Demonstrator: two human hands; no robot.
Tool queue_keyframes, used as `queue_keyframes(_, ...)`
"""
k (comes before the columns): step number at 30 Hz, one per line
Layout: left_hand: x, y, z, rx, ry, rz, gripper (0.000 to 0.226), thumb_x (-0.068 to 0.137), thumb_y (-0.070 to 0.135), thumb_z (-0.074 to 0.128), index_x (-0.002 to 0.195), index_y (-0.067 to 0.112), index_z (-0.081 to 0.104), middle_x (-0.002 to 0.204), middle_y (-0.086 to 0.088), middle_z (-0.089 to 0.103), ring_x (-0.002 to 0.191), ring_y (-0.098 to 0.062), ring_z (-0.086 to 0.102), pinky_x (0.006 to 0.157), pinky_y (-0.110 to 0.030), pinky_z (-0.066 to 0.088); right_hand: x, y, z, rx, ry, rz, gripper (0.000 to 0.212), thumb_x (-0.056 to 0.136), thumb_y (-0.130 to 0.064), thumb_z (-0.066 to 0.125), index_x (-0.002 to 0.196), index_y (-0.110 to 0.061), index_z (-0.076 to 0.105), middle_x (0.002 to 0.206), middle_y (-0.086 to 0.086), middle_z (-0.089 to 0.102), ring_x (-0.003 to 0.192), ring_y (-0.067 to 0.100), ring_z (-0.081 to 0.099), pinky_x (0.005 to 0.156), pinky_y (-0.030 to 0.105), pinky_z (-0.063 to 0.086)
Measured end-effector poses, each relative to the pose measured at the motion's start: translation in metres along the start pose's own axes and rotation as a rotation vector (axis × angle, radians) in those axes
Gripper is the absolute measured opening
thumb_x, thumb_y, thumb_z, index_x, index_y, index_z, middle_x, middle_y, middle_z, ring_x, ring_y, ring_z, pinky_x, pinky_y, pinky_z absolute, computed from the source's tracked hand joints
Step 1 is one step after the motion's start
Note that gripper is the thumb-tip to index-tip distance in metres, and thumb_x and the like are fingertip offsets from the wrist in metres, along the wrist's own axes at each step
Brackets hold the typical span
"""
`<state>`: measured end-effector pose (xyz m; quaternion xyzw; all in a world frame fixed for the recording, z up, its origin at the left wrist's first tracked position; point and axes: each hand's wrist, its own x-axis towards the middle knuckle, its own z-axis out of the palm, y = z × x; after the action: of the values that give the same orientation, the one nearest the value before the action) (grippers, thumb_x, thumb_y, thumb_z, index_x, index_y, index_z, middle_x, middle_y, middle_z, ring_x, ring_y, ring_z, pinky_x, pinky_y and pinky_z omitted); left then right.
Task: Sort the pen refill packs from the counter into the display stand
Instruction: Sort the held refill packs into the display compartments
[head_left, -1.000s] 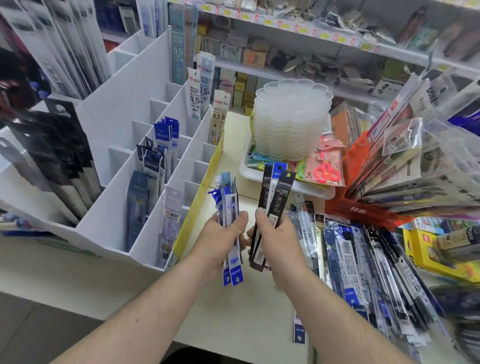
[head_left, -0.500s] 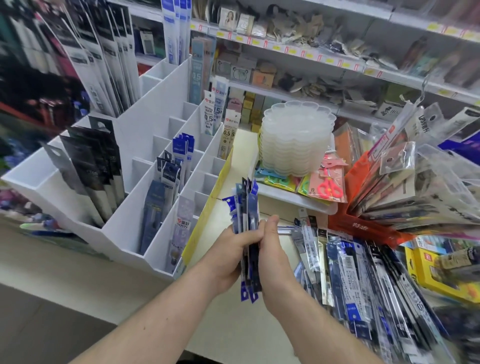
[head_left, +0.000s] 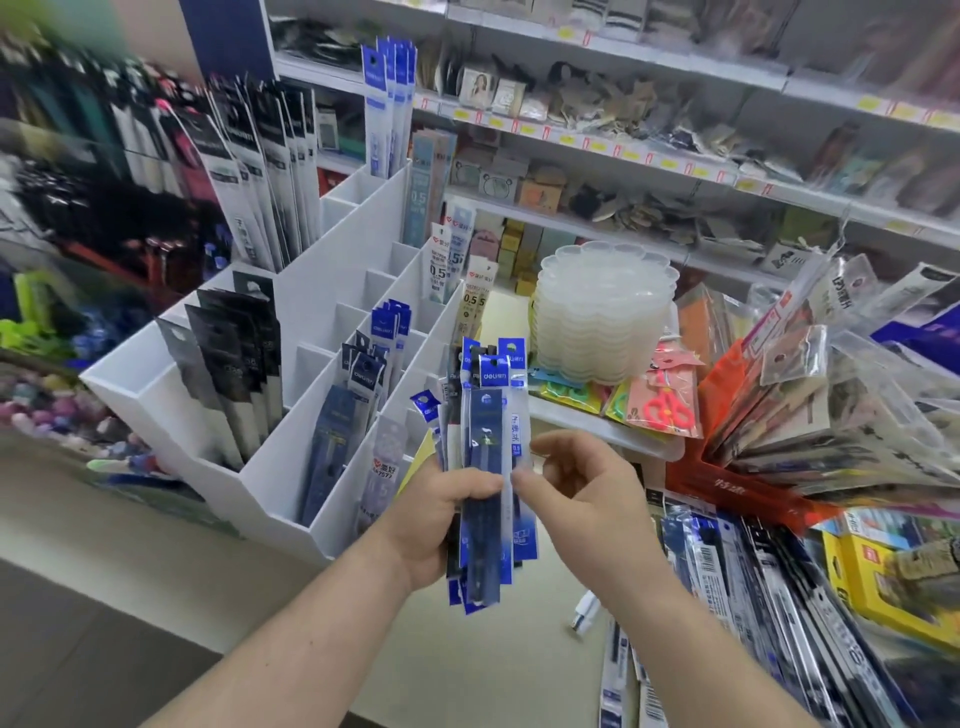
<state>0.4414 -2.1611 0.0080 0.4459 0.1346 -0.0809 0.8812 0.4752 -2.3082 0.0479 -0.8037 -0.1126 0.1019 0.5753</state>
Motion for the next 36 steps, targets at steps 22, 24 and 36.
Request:
queue_keyframes(22,-0.010,-0.005,0.000,0.126,0.127,-0.003,0.028,0.085,0.001,0.070,0.110,0.012,0.067,0.090,-0.010,0.074,0.079,-0.020,0.072,0.065,-0.032,0.057,-0.002,-0.004,0.010,0.301,-0.147,0.378,0.021,0.100,-0.023,0.057,0.093,-0.014,0.075,0.082,0.007,0.074,0.073,0.022,0.062,0.068,0.037,0.051)
queue_keyframes(24,-0.013,-0.007,0.003,0.153,0.189,-0.001,0.025,0.089,0.000,0.065,0.111,0.012,0.067,0.089,-0.010,0.073,0.078,-0.020,0.072,0.066,-0.033,0.057,-0.003,-0.006,0.008,0.316,-0.158,0.387,0.020,0.099,-0.024,0.057,0.092,-0.015,0.074,0.076,0.003,0.073,0.071,0.018,0.063,0.067,0.034,0.052)
queue_keyframes(36,-0.051,0.000,0.006,0.145,0.472,0.144,0.024,0.087,-0.005,0.065,0.106,0.009,0.063,0.078,-0.011,0.073,0.072,-0.021,0.071,0.065,-0.033,0.058,0.010,0.003,0.003,0.342,-0.148,0.334,0.023,0.104,-0.020,0.048,0.088,-0.012,0.062,0.064,0.001,0.042,0.052,0.013,0.038,0.052,0.027,0.033)
